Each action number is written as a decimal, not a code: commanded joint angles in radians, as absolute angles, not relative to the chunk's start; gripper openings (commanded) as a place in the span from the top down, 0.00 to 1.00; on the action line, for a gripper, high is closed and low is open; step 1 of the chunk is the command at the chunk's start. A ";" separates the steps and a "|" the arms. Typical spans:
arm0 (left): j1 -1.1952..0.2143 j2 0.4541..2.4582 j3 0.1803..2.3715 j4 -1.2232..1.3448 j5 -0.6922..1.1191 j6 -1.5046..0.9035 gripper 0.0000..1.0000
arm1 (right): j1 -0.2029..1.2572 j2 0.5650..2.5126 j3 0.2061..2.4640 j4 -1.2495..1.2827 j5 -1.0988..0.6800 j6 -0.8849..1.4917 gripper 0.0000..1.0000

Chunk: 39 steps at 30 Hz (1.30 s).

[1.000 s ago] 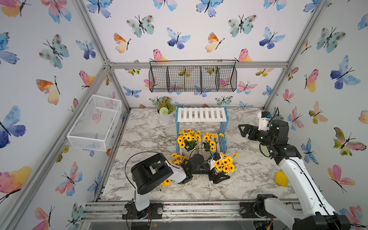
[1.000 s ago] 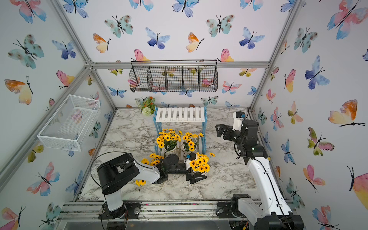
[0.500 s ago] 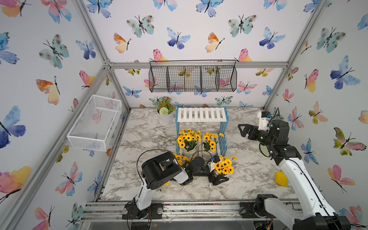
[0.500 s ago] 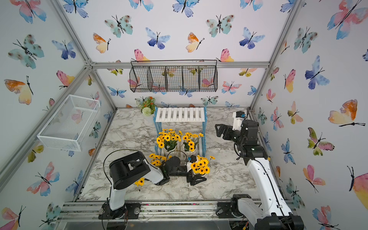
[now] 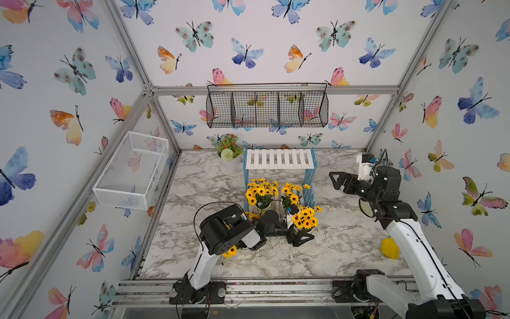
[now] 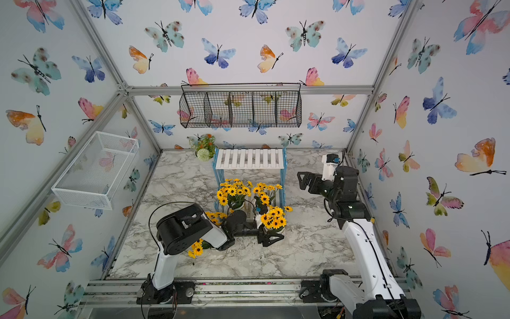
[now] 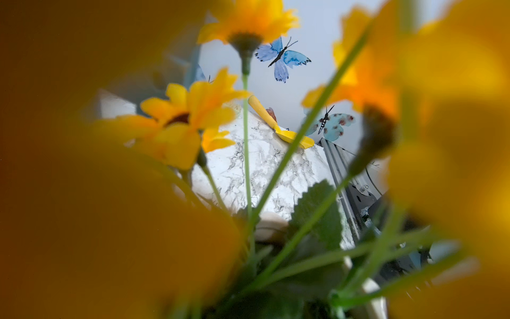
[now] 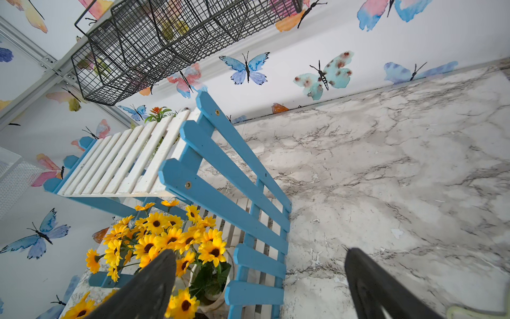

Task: Take the sunflower pots off the shelves
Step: Adjust the sunflower pot on the shelf, then place the sunflower pot at the center of the board.

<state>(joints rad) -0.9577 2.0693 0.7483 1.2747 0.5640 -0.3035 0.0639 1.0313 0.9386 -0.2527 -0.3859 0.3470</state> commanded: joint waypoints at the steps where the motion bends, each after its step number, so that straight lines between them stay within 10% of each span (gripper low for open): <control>1: -0.963 2.038 0.768 1.300 0.609 -0.280 1.00 | 0.057 1.037 0.929 -0.229 -0.403 0.342 0.02; 19: -1.013 2.105 0.801 1.255 0.606 -0.213 0.77 | 0.057 1.021 0.923 -0.229 -0.405 0.339 0.02; 39: -1.023 2.106 0.790 1.270 0.615 -0.199 0.02 | 0.057 1.015 0.916 -0.223 -0.408 0.337 0.02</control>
